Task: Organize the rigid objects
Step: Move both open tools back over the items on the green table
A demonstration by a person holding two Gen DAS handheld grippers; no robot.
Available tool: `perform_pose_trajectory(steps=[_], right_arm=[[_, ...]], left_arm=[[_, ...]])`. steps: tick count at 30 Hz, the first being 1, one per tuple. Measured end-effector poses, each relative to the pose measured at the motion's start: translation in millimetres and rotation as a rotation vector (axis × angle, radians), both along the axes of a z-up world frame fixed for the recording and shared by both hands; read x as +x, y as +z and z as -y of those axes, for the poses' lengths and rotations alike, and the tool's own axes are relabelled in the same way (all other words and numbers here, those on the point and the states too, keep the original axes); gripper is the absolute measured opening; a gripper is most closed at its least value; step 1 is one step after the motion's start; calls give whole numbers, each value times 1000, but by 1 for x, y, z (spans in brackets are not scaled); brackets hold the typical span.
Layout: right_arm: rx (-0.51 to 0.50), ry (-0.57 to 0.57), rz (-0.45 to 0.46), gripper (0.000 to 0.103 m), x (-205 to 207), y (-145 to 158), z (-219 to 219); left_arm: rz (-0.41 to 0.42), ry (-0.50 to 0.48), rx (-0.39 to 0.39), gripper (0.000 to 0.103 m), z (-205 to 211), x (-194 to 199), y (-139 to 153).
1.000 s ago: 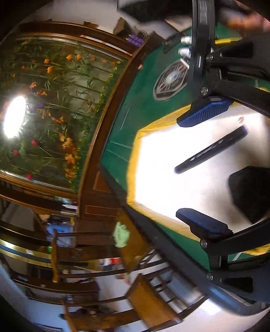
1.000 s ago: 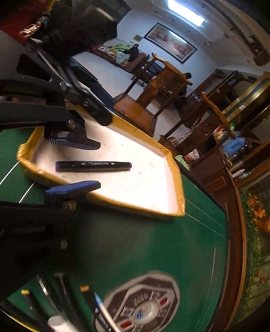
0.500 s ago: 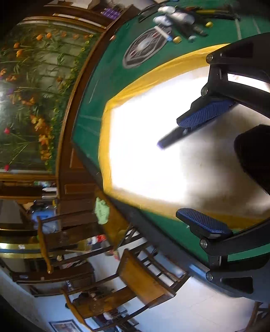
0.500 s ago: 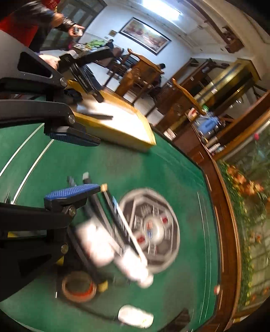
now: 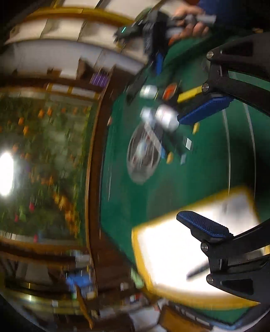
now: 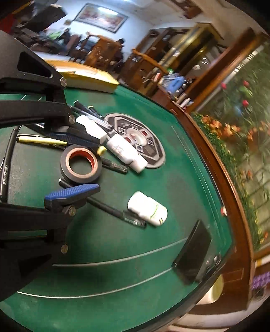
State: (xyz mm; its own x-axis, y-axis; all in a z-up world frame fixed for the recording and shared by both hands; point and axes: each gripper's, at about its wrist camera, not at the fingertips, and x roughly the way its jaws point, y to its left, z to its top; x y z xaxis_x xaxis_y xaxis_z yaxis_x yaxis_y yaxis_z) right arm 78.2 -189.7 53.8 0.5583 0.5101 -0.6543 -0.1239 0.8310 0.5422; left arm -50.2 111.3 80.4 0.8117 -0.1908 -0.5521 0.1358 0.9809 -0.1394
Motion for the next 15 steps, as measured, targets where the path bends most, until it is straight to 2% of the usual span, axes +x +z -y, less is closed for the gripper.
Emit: perform_pose_trajectory(steps=[2, 5, 9, 13, 14, 15], right_arm=[[20, -14, -8, 36, 1, 0, 6], [49, -19, -8, 36, -2, 3, 11], [67, -28, 4, 36, -4, 7, 14], [98, -37, 6, 36, -8, 9, 24], [103, -41, 8, 36, -9, 10, 26], [107, -48, 10, 36, -9, 10, 29]], left_arm=[[-42, -156, 7, 88, 39, 4, -8], [-80, -344, 68, 88, 91, 3, -23], [-155, -547, 129, 88, 142, 8, -36], [-221, -644, 261, 88, 182, 20, -53], [-235, -661, 278, 84, 187, 24, -56], [-247, -670, 294, 77, 193, 26, -60]])
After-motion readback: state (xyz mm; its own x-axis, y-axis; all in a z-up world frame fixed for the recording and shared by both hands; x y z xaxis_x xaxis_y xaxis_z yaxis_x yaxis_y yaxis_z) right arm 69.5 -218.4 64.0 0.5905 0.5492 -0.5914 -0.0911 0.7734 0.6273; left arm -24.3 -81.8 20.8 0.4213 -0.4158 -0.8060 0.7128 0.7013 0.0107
